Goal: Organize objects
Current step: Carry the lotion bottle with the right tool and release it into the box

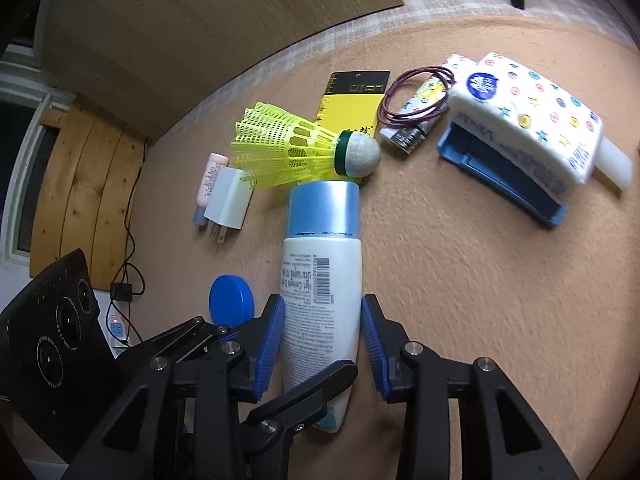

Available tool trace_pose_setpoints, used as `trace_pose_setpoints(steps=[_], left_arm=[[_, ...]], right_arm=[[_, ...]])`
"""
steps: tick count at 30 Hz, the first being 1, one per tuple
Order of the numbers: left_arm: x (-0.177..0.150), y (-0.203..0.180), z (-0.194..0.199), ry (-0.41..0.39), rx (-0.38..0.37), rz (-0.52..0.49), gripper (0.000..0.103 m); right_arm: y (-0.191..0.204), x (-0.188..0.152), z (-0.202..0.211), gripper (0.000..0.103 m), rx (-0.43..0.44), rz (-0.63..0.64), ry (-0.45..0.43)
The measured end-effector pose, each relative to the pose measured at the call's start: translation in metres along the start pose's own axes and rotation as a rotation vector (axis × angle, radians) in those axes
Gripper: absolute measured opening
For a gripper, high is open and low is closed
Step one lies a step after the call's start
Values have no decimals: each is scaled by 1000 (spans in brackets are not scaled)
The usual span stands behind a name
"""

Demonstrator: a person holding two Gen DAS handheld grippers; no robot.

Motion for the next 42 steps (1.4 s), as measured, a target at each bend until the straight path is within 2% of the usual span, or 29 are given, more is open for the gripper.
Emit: trace_pose_setpoints(steps=[8,16,24,29,33,42], left_arm=[[14,-40,23,-50,14,-48,53],[59,-111,41,-114,-10,-153,53],[106,-196,4,-101,-66,-238,53],[123,-235,-31,-58,-85,-270,53],[130,-252,-55,-26,-70,-286,52],[139,-252,-85,19,-57,-267,53]], right_arm=[[-6,-5,46,36,39,-18,-80],[-28,6,126,36,2,4,-211],[-98,26,186,36,-66,-61,-288],[-143,36,199,36,-82,-122,-285],[-172,43,198,36,-77,-158,-266],[-195,58,190,38,-74,-176,-236]])
Point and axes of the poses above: each gripper's, at about its wrist camera, not at the fingertips, and z roughly against the way its jaws point, y to its left, x to its top, the point moved 8 cm from there along -z, roughly the way its jaws point, and after that the axes turned 12 degrees about -z, right-handed, at the moved point
